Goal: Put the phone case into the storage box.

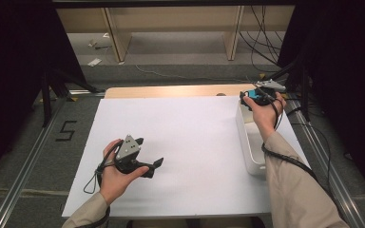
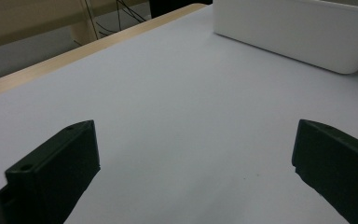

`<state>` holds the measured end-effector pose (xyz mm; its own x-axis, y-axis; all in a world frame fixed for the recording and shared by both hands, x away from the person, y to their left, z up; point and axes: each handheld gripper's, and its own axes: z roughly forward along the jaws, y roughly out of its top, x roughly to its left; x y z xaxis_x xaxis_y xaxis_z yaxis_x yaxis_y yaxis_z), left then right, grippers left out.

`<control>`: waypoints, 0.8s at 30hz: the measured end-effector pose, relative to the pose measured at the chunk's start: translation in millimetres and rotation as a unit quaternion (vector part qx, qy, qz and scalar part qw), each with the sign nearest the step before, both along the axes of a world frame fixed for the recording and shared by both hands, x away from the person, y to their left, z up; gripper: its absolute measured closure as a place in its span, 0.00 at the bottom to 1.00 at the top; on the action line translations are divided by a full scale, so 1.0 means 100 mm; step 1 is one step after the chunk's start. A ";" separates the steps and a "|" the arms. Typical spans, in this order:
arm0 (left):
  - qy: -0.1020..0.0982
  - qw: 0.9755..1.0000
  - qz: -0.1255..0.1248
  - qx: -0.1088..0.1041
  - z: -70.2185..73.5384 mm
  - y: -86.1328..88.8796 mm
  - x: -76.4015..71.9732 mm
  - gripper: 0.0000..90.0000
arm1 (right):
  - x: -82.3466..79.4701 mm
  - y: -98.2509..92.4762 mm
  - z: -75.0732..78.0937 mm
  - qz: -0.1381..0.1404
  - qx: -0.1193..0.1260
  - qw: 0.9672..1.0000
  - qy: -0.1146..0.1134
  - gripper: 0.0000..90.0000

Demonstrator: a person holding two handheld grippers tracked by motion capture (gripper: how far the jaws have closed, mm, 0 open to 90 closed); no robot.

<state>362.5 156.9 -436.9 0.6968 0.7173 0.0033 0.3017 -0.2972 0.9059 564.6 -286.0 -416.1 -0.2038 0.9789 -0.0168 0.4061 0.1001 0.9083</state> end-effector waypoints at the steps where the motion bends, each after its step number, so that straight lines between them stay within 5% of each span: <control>1: 0.000 1.000 0.000 0.000 0.00 0.00 0.00 0.00 | 0.00 0.00 0.00 0.000 0.000 1.000 0.000 0.20; 24: 0.000 1.000 -0.001 -0.001 0.00 0.00 0.00 0.00 | 0.08 0.00 -0.03 0.006 -0.002 1.000 -0.007 0.18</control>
<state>362.6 156.8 -436.9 0.6980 0.7161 0.0027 0.3007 -0.2966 0.9064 572.5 -285.6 -419.5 -0.2153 0.9763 -0.0240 0.3915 0.1088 0.9137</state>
